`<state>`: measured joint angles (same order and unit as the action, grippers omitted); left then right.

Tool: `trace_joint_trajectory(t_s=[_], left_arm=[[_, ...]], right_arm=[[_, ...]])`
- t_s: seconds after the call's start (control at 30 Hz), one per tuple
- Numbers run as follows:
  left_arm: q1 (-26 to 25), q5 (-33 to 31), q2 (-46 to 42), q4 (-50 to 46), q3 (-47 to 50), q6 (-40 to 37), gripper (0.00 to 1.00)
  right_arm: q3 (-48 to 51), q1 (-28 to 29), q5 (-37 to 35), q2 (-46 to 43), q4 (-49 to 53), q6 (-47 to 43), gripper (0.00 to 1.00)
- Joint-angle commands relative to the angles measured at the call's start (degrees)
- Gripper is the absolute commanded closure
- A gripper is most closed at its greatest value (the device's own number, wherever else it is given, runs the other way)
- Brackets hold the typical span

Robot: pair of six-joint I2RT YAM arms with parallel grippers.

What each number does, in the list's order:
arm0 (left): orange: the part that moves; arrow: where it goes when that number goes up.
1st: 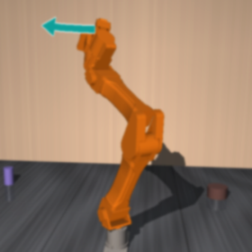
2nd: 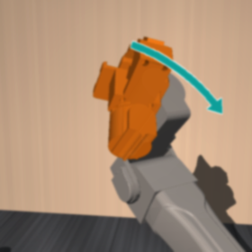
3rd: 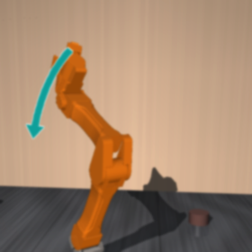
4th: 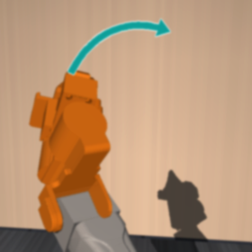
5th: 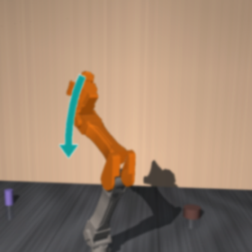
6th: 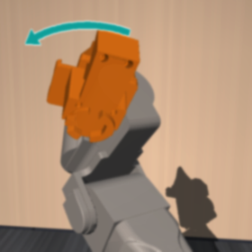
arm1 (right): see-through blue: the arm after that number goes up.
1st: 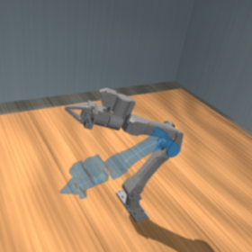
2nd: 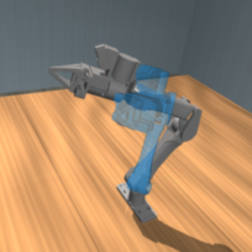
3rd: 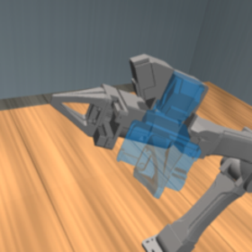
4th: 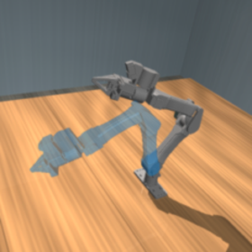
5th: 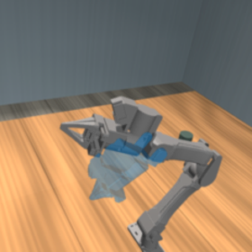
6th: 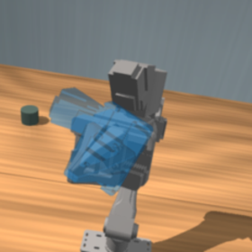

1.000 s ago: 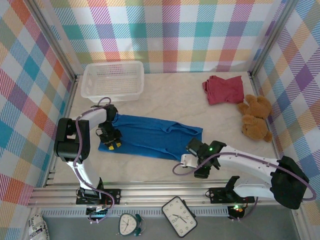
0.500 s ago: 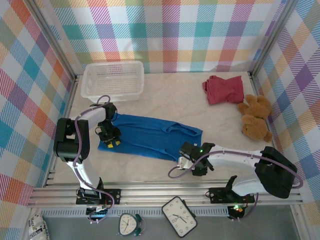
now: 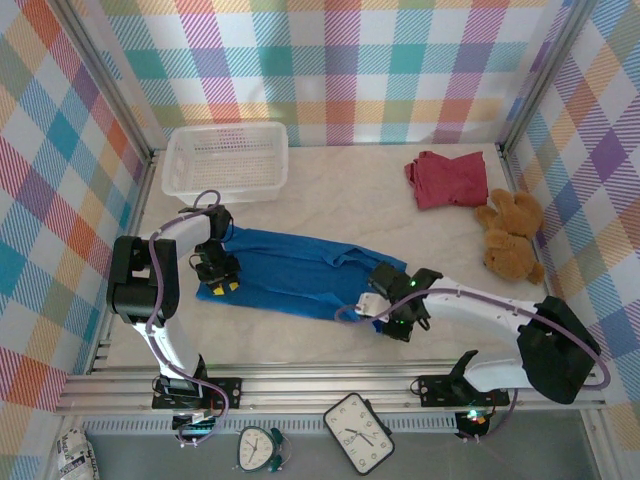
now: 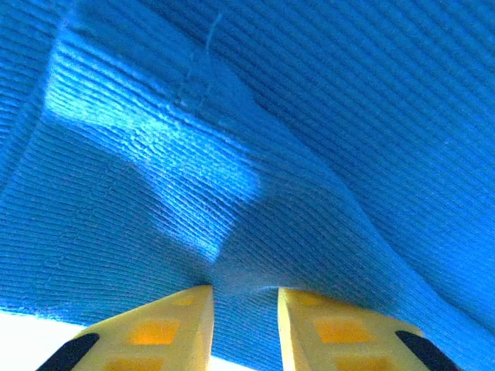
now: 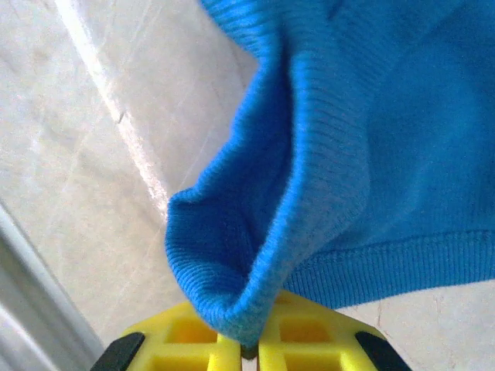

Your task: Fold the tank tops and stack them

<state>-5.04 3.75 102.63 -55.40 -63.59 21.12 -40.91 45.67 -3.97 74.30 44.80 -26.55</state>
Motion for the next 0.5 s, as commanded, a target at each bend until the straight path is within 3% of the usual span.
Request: trace_joint_trajectory(t_s=[0.0,0.17,0.47], left_arm=[[1.06,-0.81,0.47,-2.08,-1.26,-1.6,0.72],[1.83,-1.43,1.63,-2.31,-1.86,-2.57,0.72],[3.28,-2.09,2.98,-2.47,-2.38,-4.16,0.72]], right_arm=[[-3.05,-4.24,9.55,0.43,5.91,1.02,0.89],[-5.39,-9.26,13.41,3.88,7.87,0.91,0.87],[-7.96,-15.9,9.98,10.43,7.13,3.49,0.81]])
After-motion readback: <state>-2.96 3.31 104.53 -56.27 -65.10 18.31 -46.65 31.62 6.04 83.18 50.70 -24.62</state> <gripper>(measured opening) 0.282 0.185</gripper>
